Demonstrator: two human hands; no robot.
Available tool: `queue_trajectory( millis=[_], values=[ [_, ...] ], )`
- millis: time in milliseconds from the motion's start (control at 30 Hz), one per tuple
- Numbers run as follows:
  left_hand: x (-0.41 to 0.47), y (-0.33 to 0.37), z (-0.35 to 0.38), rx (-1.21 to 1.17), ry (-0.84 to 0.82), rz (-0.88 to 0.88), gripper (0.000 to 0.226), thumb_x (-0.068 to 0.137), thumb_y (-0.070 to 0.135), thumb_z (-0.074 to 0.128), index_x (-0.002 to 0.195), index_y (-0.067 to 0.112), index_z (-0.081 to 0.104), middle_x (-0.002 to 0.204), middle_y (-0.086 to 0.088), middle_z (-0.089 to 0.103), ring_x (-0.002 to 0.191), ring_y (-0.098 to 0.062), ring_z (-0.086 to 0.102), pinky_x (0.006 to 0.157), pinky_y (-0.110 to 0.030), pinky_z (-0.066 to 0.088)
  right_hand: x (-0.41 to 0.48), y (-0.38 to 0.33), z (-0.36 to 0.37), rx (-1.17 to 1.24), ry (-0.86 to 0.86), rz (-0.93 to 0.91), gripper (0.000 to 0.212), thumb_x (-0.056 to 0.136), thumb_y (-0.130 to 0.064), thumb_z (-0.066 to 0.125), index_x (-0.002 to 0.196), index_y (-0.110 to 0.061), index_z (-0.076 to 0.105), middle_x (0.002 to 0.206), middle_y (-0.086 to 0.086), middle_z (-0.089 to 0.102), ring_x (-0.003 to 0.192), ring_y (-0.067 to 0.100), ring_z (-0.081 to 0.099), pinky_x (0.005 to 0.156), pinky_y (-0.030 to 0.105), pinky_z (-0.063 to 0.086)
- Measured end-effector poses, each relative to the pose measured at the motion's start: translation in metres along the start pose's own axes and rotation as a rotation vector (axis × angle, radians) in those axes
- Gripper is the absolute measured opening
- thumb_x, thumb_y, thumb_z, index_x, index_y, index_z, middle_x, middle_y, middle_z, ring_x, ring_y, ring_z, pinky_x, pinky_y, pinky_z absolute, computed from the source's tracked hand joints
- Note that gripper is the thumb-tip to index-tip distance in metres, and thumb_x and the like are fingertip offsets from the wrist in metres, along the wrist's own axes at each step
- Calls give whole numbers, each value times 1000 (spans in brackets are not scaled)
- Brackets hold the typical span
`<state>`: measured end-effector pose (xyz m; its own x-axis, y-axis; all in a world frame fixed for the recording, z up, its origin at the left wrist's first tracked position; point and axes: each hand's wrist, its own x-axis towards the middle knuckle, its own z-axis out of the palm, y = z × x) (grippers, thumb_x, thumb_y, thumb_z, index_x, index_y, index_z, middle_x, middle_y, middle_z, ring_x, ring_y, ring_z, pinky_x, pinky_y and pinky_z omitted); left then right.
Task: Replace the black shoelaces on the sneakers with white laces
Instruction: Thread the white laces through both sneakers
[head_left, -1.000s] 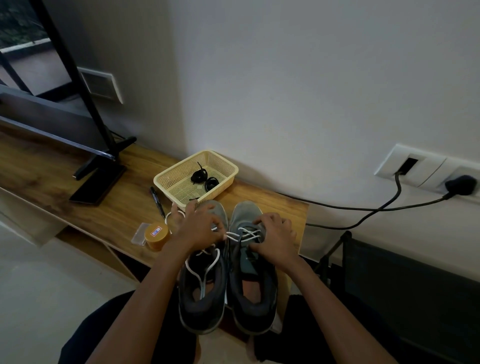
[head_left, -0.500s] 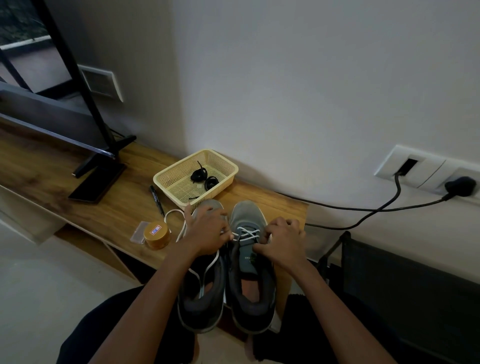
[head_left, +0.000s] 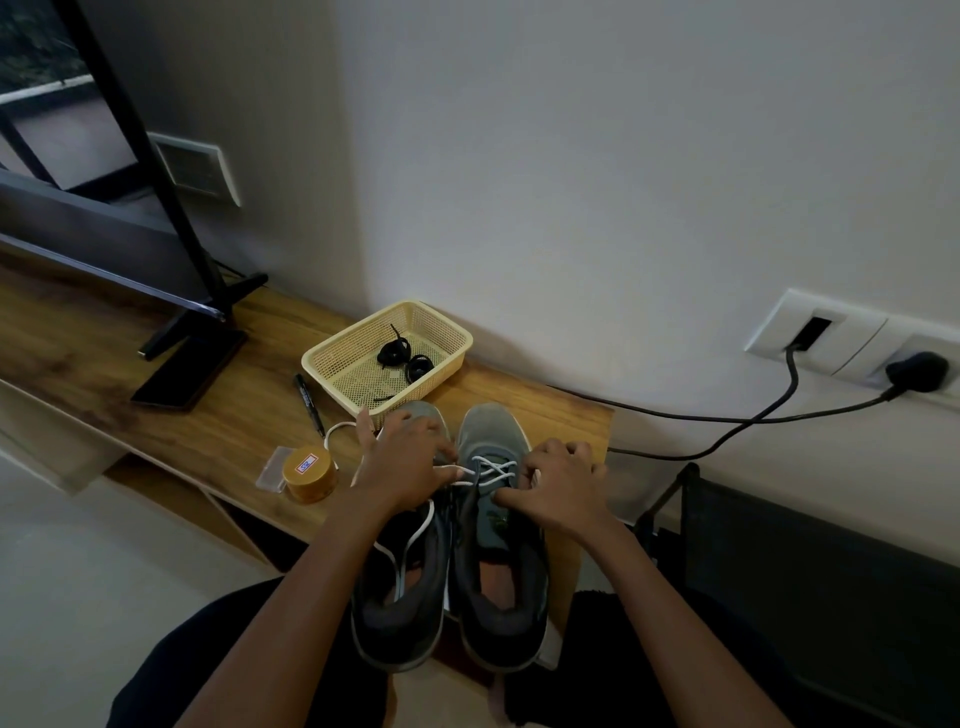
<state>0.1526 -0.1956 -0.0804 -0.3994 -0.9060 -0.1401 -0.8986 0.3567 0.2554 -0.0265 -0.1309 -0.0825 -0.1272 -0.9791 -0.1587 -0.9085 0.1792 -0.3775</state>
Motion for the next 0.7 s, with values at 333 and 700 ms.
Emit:
queue_trajectory(
  millis=[333, 700],
  values=[
    [1, 5, -22, -528, 79, -44, 28, 99, 35, 40, 92, 20, 64, 137, 11, 46, 135, -16, 30, 114, -48, 0, -1, -2, -5, 33, -28, -22, 26, 73, -49, 66, 80, -28, 51, 118, -6, 47, 117, 22, 29, 88, 36, 26],
    [-15, 15, -100, -1602, 525, 57, 47, 101, 28, 34, 65, 27, 64, 112, -2, 69, 114, -20, 58, 102, -39, 39, -1, -2, -6, 167, -25, -15, 22, 71, -38, 71, 74, -24, 54, 116, -8, 47, 118, 19, 27, 83, 32, 20]
  ],
)
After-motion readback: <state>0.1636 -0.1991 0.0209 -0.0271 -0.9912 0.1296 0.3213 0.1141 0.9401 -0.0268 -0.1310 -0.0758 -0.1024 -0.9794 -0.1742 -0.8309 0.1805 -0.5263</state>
